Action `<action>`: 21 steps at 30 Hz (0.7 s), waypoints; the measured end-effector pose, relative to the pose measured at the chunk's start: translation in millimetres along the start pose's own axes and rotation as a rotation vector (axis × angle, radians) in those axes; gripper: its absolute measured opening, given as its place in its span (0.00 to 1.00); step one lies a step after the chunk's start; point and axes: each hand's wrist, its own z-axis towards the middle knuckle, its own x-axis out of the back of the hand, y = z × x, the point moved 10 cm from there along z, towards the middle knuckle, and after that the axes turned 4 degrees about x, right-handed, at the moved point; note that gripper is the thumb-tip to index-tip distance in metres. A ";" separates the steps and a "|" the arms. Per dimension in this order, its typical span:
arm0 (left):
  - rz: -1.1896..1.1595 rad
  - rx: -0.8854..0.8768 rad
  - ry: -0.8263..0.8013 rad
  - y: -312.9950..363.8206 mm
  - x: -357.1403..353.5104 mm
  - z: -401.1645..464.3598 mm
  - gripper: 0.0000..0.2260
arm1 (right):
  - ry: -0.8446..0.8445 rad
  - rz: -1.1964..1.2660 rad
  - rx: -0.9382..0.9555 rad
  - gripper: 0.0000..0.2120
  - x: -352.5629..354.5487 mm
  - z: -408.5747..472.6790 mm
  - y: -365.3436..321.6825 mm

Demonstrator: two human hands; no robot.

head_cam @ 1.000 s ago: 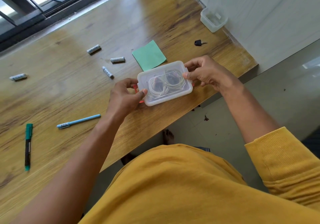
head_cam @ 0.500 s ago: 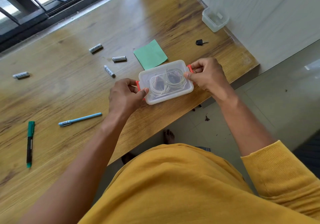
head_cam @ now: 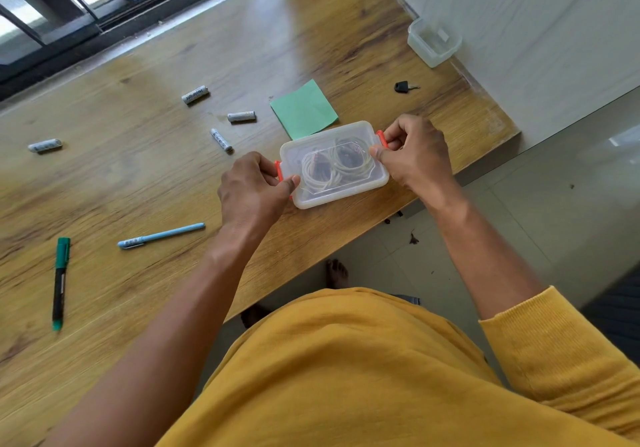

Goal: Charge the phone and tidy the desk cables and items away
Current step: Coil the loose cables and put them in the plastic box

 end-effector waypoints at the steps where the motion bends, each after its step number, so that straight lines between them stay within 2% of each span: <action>1: 0.007 -0.002 -0.001 0.1 -0.3 0.4 0.12 | 0.006 -0.012 0.006 0.12 0.0 -0.3 -1.0; 11: 0.114 -0.073 0.037 17.1 -2.0 -3.6 0.09 | 0.099 -0.135 0.077 0.10 -0.4 -5.0 -13.4; 15: 0.095 -0.084 0.044 16.4 0.4 -5.8 0.10 | 0.063 -0.050 0.062 0.10 0.2 -3.7 -8.7; 21: 0.068 -0.063 0.049 11.1 3.3 -9.7 0.12 | 0.006 0.134 -0.074 0.13 2.5 -0.6 5.9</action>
